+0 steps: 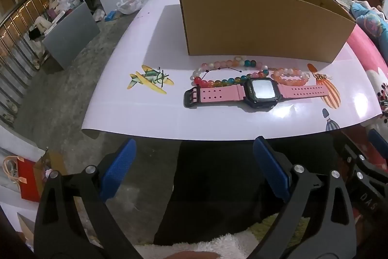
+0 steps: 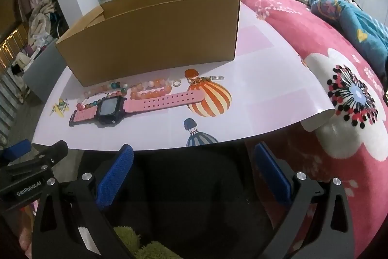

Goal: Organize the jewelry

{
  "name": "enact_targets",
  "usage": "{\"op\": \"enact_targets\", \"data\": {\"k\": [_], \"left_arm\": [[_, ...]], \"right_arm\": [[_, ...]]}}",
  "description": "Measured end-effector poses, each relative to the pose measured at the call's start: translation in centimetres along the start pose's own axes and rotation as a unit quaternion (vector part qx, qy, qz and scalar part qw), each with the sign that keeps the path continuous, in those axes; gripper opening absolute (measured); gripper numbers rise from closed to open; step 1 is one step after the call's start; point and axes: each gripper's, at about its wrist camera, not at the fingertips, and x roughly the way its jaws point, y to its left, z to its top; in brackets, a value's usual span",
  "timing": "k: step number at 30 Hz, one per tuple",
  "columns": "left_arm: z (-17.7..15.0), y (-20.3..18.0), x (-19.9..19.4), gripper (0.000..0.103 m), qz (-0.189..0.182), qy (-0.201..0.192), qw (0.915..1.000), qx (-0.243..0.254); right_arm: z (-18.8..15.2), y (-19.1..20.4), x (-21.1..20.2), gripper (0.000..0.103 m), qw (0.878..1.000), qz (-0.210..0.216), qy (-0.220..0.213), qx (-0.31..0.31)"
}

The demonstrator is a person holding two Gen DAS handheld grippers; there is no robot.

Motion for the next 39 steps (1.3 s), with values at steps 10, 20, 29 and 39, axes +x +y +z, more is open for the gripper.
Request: {"op": "enact_targets", "data": {"k": [10,20,29,39], "left_arm": [[0.07,-0.68,0.51,0.094,0.0,0.004,1.0,-0.002],[-0.02,0.04,0.39,0.094,-0.002,0.004,1.0,-0.007],[-0.1,0.16,0.39,0.094,-0.001,0.003,1.0,-0.007],[-0.19,0.27,0.28,0.094,-0.002,0.003,1.0,-0.007]], "right_arm": [[0.81,0.53,-0.18,0.097,1.0,0.007,0.004,-0.001],[0.16,0.73,0.08,0.097,1.0,0.01,-0.002,-0.006],[0.21,0.85,-0.02,0.097,1.0,0.011,-0.003,-0.006],[0.3,0.93,-0.04,0.097,1.0,0.011,-0.005,-0.005]]}}
